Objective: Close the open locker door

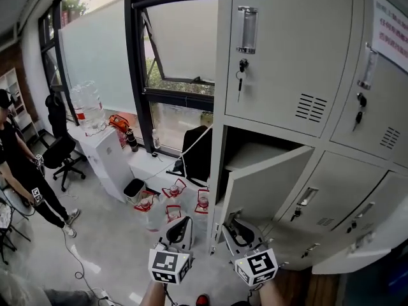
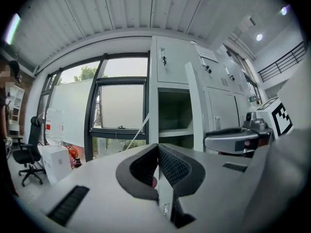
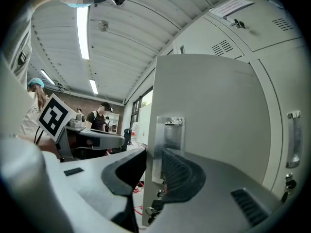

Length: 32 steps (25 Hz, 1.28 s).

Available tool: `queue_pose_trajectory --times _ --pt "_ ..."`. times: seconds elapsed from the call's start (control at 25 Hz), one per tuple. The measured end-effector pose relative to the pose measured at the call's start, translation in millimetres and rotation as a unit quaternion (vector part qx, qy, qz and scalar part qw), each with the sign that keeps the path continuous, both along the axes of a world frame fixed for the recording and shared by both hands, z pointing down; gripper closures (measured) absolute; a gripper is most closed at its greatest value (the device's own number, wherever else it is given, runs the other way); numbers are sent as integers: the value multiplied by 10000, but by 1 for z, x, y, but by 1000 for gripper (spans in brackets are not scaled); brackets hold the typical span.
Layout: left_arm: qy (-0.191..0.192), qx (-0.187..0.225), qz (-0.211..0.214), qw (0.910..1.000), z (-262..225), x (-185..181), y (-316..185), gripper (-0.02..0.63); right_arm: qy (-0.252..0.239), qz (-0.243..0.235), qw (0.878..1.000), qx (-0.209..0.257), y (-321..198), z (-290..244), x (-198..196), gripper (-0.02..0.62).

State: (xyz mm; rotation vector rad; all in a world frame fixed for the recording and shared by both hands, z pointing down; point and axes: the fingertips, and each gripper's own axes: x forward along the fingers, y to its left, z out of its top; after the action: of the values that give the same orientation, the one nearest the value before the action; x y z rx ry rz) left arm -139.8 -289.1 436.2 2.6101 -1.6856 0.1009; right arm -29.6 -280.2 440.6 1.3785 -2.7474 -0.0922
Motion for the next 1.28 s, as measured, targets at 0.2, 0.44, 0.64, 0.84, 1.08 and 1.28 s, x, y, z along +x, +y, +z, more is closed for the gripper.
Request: queue_pose_trajectory --times 0.2,0.44,0.64,0.84,1.08,1.28 --pt "13 10 279 9996 1 -3 -19 584 -14 286 9996 -12 -19 0 -6 492" --pt "17 -56 370 9993 7 -13 -37 584 5 522 9986 17 -38 -1 -9 512" --pt "48 -69 381 9992 7 -18 -51 584 21 672 9977 5 -56 0 -11 526" --pt "32 -85 392 9992 10 -20 -66 584 23 715 9974 0 -74 0 -12 541" --pt "67 -81 408 9991 10 -19 -88 584 42 710 9975 29 -95 -1 -14 546" --pt "58 -63 386 9992 9 -19 -105 584 50 791 9968 -22 -113 0 -13 549"
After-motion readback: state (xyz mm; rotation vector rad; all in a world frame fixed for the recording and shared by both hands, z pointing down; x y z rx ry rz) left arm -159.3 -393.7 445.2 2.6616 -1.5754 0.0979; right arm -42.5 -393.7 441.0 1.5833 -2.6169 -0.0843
